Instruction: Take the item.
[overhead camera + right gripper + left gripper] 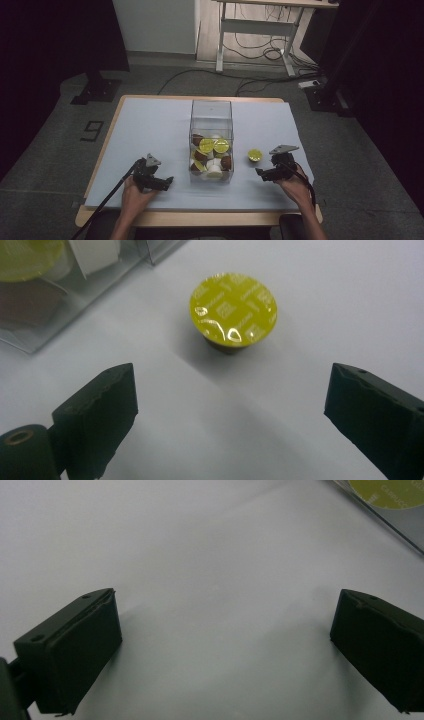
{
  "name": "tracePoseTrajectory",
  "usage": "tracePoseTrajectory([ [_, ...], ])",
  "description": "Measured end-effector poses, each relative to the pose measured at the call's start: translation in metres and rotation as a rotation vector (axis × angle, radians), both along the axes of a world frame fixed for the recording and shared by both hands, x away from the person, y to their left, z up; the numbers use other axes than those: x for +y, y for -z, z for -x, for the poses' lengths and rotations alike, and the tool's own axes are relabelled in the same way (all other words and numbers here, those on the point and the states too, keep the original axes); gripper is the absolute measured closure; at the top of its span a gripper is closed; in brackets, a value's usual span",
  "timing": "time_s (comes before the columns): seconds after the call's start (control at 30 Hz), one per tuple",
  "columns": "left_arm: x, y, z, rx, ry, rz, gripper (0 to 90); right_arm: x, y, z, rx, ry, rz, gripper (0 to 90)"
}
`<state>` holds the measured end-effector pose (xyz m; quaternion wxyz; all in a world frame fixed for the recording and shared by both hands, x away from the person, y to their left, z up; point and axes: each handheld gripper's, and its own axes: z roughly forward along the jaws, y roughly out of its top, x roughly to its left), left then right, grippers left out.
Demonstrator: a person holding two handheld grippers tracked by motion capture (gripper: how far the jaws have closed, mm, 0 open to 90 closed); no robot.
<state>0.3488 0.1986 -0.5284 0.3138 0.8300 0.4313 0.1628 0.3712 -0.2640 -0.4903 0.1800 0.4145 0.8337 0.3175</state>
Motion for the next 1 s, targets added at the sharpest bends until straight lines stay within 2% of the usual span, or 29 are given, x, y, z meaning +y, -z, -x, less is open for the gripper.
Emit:
tracePoseTrajectory([
  [0.4,0.000,0.000,0.000,-0.001,0.000,-0.001,0.0,0.000,0.031,0.006,0.013,-0.012,-0.040,5.7],
  [0.5,0.000,0.000,0.000,-0.001,0.001,-0.001,0.0,0.002,0.038,0.006,0.013,-0.023,-0.035,5.1],
  [0.7,0.000,0.000,0.000,-0.001,0.001,-0.001,0.0,0.001,0.043,0.007,-0.006,-0.024,-0.052,2.9],
  [0.73,0.000,0.000,0.000,-0.001,0.000,-0.001,0.0,0.000,0.045,0.008,-0.024,-0.022,-0.061,1.5],
  [1.0,0.000,0.000,0.000,-0.002,0.001,-0.001,0.0,0.000,0.046,0.009,-0.023,-0.018,-0.065,1.1],
])
